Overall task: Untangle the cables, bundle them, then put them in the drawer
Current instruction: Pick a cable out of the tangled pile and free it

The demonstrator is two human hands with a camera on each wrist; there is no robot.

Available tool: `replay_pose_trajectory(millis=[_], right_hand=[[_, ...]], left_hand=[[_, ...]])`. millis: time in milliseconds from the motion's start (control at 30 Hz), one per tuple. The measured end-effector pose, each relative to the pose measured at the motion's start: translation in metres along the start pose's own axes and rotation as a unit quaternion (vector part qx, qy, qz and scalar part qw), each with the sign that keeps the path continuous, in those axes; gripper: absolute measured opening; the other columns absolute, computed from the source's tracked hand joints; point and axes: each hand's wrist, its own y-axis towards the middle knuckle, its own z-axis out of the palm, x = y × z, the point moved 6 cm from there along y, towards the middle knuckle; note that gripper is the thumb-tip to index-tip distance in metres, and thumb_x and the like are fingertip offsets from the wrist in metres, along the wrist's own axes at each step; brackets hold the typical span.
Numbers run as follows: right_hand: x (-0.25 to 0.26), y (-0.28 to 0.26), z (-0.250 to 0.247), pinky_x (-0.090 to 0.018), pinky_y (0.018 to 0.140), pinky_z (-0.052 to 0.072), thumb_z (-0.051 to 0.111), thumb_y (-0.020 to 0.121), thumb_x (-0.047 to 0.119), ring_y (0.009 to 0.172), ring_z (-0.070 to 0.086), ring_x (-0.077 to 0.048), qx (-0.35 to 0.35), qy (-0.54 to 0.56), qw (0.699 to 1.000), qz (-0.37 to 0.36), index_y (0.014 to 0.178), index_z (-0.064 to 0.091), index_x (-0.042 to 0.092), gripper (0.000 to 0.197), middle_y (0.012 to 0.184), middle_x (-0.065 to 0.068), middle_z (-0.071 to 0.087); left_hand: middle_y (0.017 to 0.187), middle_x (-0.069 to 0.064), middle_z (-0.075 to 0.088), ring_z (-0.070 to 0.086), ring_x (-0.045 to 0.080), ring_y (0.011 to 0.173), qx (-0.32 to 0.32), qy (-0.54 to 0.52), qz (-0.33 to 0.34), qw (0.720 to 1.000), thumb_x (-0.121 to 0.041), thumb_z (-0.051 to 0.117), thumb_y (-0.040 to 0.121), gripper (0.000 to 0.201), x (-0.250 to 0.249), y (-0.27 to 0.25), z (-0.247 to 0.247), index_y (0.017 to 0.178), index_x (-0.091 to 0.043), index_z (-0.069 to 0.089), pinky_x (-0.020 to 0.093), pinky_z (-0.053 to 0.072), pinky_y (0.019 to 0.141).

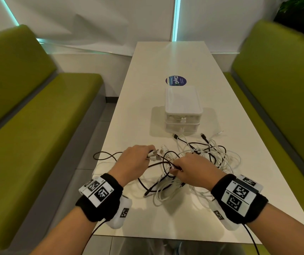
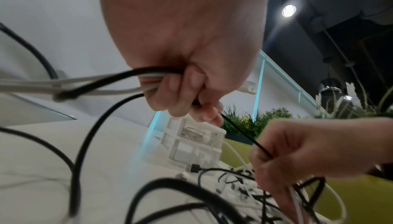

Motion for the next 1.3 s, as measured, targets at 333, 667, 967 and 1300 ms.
replay_pose_trajectory(millis=[333, 667, 967, 1300], right_hand=[[0.0, 0.002, 0.002, -0.033, 0.06, 0.034, 0.028, 0.104, 0.046, 0.066, 0.046, -0.019, 0.007, 0.023, 1.0, 0.011, 0.064, 0.033, 0.026, 0.044, 0.066, 0.004, 0.043], [0.002, 0.006, 0.002, -0.033, 0.061, 0.038, 0.028, 0.105, 0.042, 0.068, 0.05, -0.025, -0.004, -0.02, 1.0, 0.02, 0.089, 0.054, 0.014, 0.04, 0.07, 0.0, 0.046], [0.001, 0.001, 0.005, -0.026, 0.048, 0.028, 0.044, 0.099, 0.048, 0.061, 0.048, -0.018, 0.004, -0.013, 1.0, 0.004, 0.075, 0.049, 0.021, 0.037, 0.063, 0.005, 0.045], [0.0, -0.001, -0.019, -0.033, 0.062, 0.039, 0.035, 0.102, 0.046, 0.072, 0.053, -0.023, -0.063, 0.035, 0.997, 0.016, 0.068, 0.041, 0.024, 0.041, 0.076, -0.004, 0.057]], left_hand=[[0.105, -0.002, 0.065, 0.06, 0.029, 0.084, -0.129, 0.028, -0.105, 0.986, -0.001, 0.042, 0.088, 0.033, 0.038, -0.002, -0.014, 0.104, -0.025, 0.056, 0.041, 0.047, 0.073], [0.152, -0.014, 0.034, 0.064, 0.025, 0.095, -0.007, 0.08, 0.071, 0.994, 0.003, 0.043, 0.082, 0.074, -0.017, -0.001, 0.023, 0.145, -0.034, 0.036, 0.039, 0.052, 0.075], [0.11, -0.004, 0.061, 0.057, 0.03, 0.086, -0.009, 0.102, 0.027, 0.994, -0.003, 0.041, 0.086, 0.033, -0.023, -0.002, 0.013, 0.111, -0.024, 0.048, 0.036, 0.037, 0.066], [0.085, -0.001, 0.069, 0.061, 0.029, 0.076, -0.242, -0.086, -0.054, 0.965, 0.003, 0.046, 0.084, 0.028, 0.008, -0.003, -0.044, 0.094, -0.022, 0.053, 0.046, 0.049, 0.071]])
